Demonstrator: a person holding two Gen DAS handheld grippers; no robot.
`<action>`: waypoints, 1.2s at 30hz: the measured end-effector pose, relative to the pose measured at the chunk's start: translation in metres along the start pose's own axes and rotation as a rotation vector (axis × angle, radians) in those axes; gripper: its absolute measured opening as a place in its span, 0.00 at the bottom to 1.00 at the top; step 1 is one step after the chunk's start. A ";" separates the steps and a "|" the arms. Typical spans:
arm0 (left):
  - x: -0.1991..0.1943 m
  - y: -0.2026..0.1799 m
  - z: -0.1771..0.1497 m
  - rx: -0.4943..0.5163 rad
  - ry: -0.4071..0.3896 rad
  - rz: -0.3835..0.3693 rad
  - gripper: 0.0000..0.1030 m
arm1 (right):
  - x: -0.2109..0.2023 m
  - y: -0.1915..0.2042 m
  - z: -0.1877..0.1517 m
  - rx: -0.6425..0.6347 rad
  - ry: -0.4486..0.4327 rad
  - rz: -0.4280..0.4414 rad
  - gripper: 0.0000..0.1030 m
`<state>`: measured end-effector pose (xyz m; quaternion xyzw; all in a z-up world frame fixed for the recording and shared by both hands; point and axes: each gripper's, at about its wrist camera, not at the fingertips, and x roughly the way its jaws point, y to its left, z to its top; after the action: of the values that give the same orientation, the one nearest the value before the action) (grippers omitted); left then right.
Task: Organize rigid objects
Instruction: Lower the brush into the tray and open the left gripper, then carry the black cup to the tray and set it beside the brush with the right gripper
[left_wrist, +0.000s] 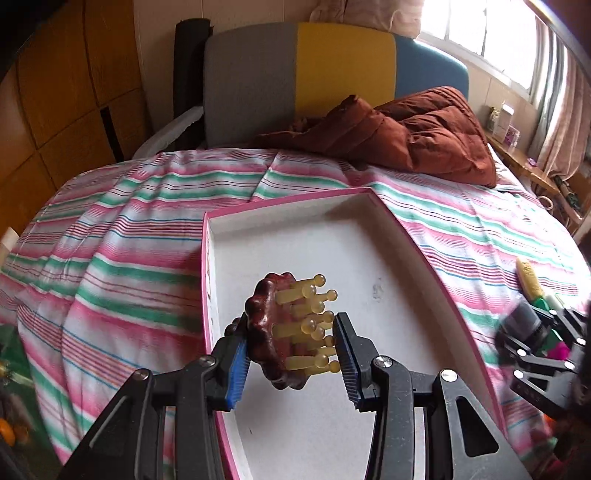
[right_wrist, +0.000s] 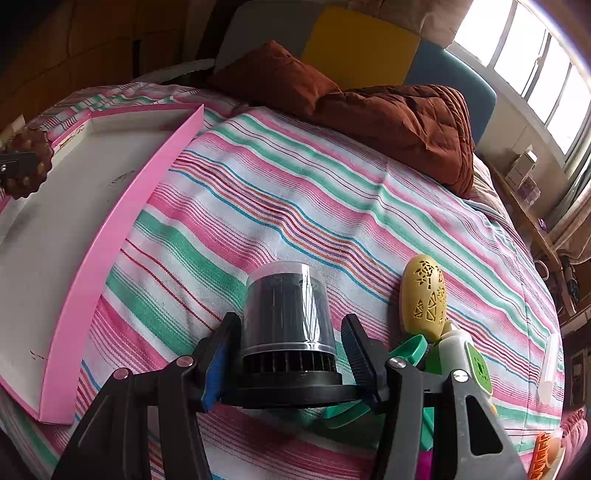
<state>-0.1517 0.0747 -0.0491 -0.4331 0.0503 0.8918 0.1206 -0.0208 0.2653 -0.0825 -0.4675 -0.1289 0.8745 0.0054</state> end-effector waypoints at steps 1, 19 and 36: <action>0.006 0.003 0.003 -0.013 0.007 0.000 0.42 | 0.000 0.000 0.000 0.002 0.000 0.001 0.56; -0.027 0.016 0.011 -0.074 -0.125 0.070 0.69 | 0.000 -0.002 -0.001 0.009 -0.002 -0.003 0.56; -0.116 0.010 -0.059 -0.124 -0.173 0.046 0.74 | 0.000 -0.002 0.000 0.062 0.007 -0.027 0.56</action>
<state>-0.0402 0.0335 0.0055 -0.3600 -0.0055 0.9297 0.0772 -0.0209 0.2673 -0.0824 -0.4682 -0.1080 0.8764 0.0323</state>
